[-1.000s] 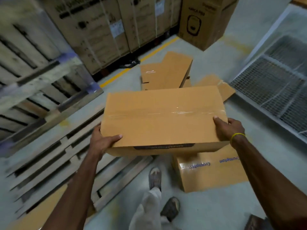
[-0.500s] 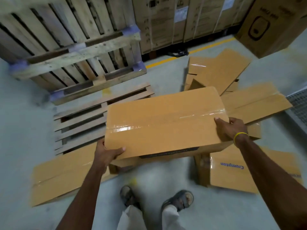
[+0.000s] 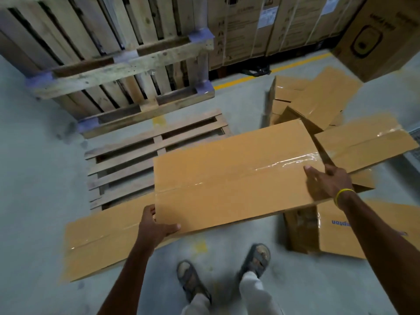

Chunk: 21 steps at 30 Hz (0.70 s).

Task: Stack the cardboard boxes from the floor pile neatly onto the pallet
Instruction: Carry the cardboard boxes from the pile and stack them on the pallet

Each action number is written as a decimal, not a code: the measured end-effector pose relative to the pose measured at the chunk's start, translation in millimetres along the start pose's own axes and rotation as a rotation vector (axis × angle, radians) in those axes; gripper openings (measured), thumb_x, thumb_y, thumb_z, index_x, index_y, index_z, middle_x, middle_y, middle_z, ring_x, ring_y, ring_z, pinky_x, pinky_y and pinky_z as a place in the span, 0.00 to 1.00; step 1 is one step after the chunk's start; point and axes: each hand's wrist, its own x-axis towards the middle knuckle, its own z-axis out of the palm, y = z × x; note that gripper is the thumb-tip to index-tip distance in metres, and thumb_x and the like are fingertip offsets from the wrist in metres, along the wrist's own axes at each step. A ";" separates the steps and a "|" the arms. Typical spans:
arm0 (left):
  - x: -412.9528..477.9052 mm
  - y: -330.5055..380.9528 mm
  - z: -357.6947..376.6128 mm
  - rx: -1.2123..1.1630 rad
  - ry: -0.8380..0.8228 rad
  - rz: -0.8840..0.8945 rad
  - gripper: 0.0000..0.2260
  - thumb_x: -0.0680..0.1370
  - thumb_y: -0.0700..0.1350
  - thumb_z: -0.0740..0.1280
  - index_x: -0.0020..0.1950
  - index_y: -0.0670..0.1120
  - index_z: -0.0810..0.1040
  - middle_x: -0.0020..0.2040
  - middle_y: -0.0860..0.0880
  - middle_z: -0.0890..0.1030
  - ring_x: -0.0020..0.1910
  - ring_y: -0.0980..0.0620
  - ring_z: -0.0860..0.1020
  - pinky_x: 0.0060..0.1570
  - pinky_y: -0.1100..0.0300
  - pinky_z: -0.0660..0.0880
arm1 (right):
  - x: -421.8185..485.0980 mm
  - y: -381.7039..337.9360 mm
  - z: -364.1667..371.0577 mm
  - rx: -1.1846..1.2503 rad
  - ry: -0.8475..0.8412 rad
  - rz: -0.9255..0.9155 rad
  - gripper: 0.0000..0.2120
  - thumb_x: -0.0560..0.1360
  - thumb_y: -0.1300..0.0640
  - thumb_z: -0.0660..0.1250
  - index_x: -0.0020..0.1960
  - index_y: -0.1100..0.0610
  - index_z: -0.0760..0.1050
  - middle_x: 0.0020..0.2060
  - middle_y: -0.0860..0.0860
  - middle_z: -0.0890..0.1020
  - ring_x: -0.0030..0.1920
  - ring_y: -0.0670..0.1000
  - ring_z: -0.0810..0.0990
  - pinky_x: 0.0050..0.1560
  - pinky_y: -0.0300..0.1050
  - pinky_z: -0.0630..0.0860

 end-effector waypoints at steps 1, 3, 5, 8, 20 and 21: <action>5.5 -6.0 -1.5 0.010 0.003 -0.010 0.42 0.59 0.35 0.87 0.68 0.45 0.70 0.56 0.48 0.78 0.53 0.46 0.79 0.45 0.48 0.83 | 1.2 -0.4 5.6 -0.001 -0.004 0.001 0.25 0.71 0.38 0.74 0.55 0.58 0.80 0.50 0.57 0.82 0.52 0.59 0.80 0.54 0.60 0.79; 17.7 -15.9 1.0 0.026 0.008 -0.033 0.45 0.52 0.42 0.88 0.65 0.46 0.72 0.56 0.47 0.80 0.54 0.44 0.81 0.45 0.42 0.84 | 9.3 1.9 17.7 -0.035 -0.001 0.005 0.25 0.73 0.40 0.73 0.55 0.63 0.79 0.49 0.60 0.81 0.48 0.57 0.77 0.49 0.53 0.75; 38.7 -34.0 7.7 0.071 -0.004 -0.017 0.45 0.47 0.49 0.89 0.61 0.44 0.77 0.53 0.45 0.84 0.51 0.41 0.84 0.43 0.39 0.84 | 23.2 6.1 32.6 -0.056 -0.002 0.002 0.27 0.72 0.38 0.73 0.52 0.63 0.79 0.49 0.62 0.82 0.47 0.58 0.77 0.49 0.53 0.74; 72.4 -60.1 29.5 0.220 -0.011 0.033 0.44 0.52 0.55 0.89 0.63 0.42 0.79 0.59 0.43 0.83 0.58 0.38 0.82 0.52 0.40 0.83 | 56.9 11.1 66.0 -0.107 -0.036 0.034 0.24 0.74 0.41 0.73 0.56 0.61 0.80 0.52 0.62 0.81 0.53 0.64 0.78 0.54 0.60 0.74; 203.3 -174.8 101.2 0.540 0.140 0.045 0.38 0.57 0.48 0.85 0.64 0.42 0.74 0.55 0.49 0.72 0.58 0.44 0.71 0.58 0.46 0.73 | 227.0 152.1 225.8 -0.142 -0.154 0.188 0.40 0.52 0.23 0.73 0.51 0.51 0.81 0.50 0.55 0.85 0.54 0.62 0.82 0.62 0.68 0.75; 211.9 -183.8 104.4 0.551 0.145 0.045 0.38 0.57 0.49 0.85 0.63 0.42 0.74 0.55 0.49 0.72 0.58 0.45 0.71 0.57 0.46 0.73 | 234.7 157.7 234.9 -0.144 -0.159 0.198 0.44 0.46 0.21 0.72 0.51 0.51 0.81 0.49 0.54 0.84 0.53 0.61 0.82 0.62 0.67 0.75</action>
